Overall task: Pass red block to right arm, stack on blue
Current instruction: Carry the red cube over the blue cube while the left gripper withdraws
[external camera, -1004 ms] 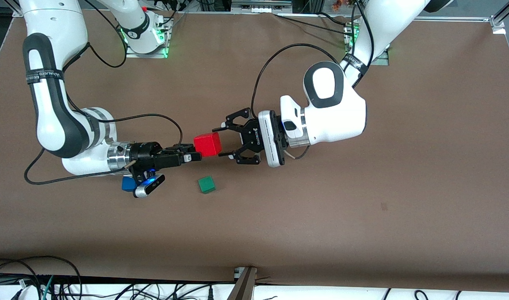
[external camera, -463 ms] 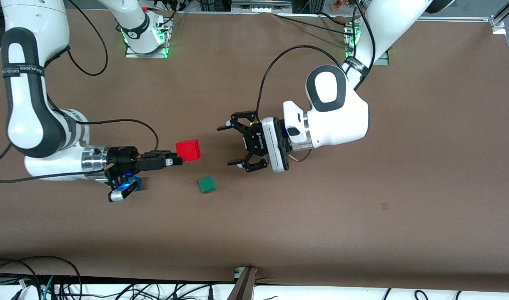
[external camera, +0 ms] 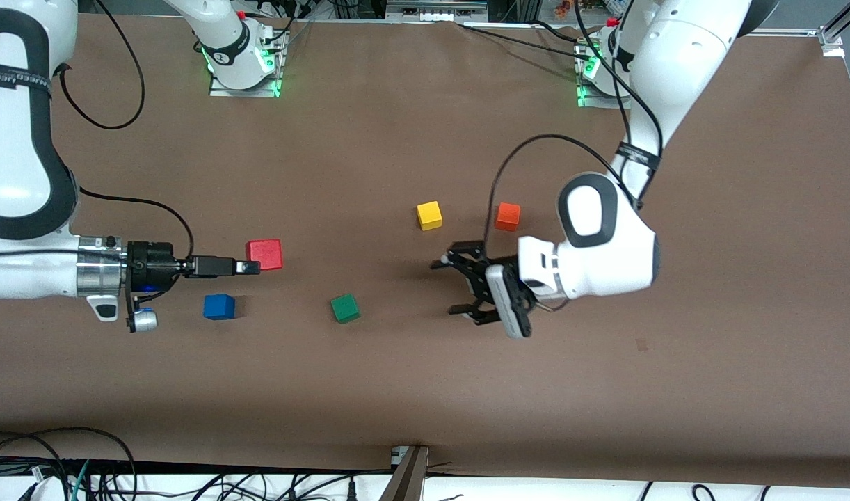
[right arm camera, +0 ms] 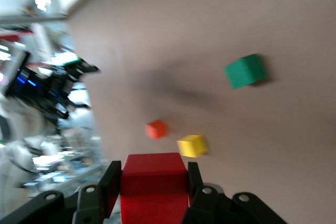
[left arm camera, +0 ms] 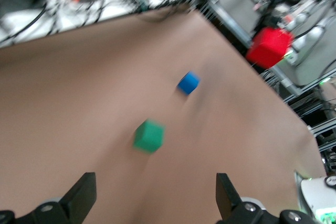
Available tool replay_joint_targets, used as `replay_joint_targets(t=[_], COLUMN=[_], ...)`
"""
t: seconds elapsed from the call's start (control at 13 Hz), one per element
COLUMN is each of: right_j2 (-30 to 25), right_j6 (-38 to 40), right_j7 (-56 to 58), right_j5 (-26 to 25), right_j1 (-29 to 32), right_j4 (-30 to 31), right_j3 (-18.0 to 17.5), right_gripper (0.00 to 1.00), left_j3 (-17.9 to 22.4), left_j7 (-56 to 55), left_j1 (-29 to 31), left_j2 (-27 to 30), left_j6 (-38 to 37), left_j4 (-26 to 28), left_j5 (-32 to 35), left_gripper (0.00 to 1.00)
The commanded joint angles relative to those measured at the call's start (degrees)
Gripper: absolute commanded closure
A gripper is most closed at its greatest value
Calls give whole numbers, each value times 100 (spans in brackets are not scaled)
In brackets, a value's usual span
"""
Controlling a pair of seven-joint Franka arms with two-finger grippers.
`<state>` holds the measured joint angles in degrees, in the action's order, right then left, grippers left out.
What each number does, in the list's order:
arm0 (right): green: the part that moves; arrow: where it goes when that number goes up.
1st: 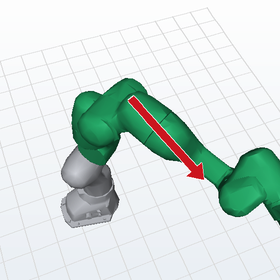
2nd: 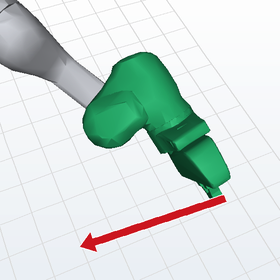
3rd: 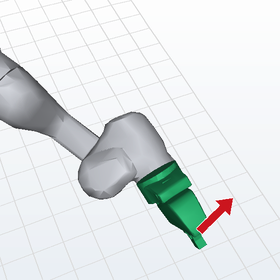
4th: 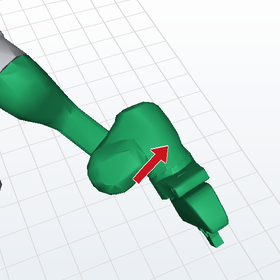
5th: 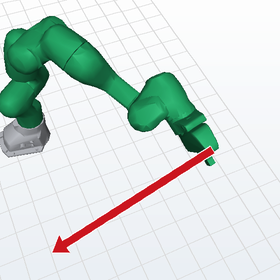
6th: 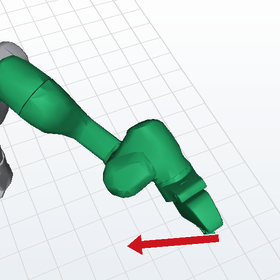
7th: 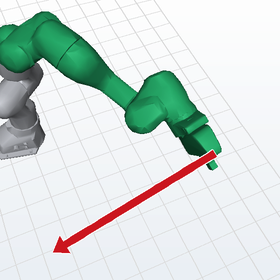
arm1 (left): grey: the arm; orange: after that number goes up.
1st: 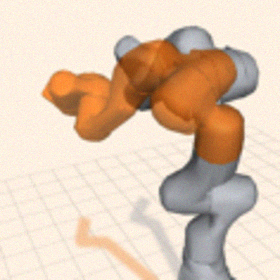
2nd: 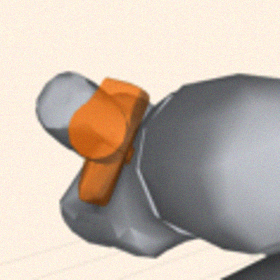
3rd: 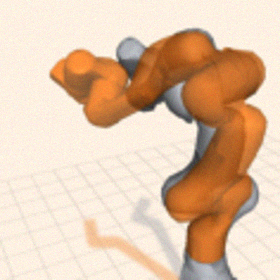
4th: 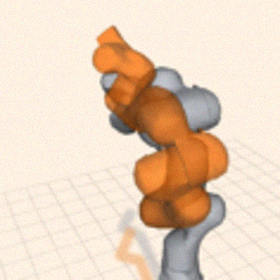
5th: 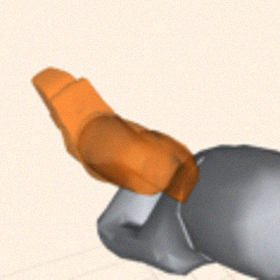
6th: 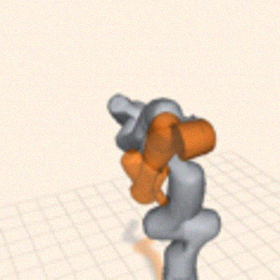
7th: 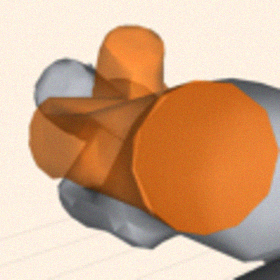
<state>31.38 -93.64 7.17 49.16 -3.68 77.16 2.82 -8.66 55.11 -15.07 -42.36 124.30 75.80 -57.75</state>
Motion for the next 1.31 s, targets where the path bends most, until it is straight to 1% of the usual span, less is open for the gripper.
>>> replay_joint_targets(t=[0.0, 0.08, 0.15, 0.31, 0.39, 0.46, 0.54, 0.69, 0.77, 0.85, 1.0, 1.08, 1.24], right_j2=[-158, -167, -167, -158, -149, -141, -123, -105, -97, -79, 44, 70, 70], right_j6=[-119, -242, -382, -725, -839, -980, -1112, -1498, -1709, -1893, -2131, -2307, -2789], right_j7=[197, 197, 197, 189, 119, 92, 83, -109, -180, -233, -461, -514, -654], right_j5=[-1123, -1589, -1976, -2654, -2918, -3243, -3446, -3737, -3825, -3930, -4282, -4370, -4607], right_j1=[-19, -19, -19, -36, -62, -141, -203, -247, -291, -378, -458, -484, -493], right_j4=[-43, -34, -34, 18, 45, 54, 106, 334, 448, 501, 537, 624, 1044], right_j3=[-9, -9, -9, -10, -18, -18, -10, -18, -18, -10, -10, -9, -9], right_gripper=[84, 84, 84, 84, 84, 84, 84, 84, 84, 84, 84, 84, 84], left_j3=[459, 827, 1170, 1986, 2278, 2376, 2595, 3034, 3219, 3308, 3571, 3599, 3818], left_j7=[-1199, -1613, -1870, -2214, -2206, -2206, -2206, -2171, -2171, -2171, -2162, -2171, -2171], left_j1=[-39, -39, -39, -48, -48, -39, -39, 74, 101, 119, 136, 136, 119], left_j2=[26, 35, 61, 105, 105, 131, 184, 272, 316, 490, 658, 737, 1001], left_j6=[-580, -931, -1369, -2300, -2592, -2839, -3146, -3420, -3448, -3500, -3545, -3553, -3545], left_j4=[-100, -117, -152, -380, -503, -617, -819, -1189, -1216, -1208, -1225, -1234, -1243], left_j5=[989, 1559, 1948, 2389, 2800, 3205, 3557, 3648, 3666, 3683, 3666, 3683, 3675], left_gripper=[0, 0, 0, 0, 0, 0, 0, 0, 0, 0, 0, 0, 0])
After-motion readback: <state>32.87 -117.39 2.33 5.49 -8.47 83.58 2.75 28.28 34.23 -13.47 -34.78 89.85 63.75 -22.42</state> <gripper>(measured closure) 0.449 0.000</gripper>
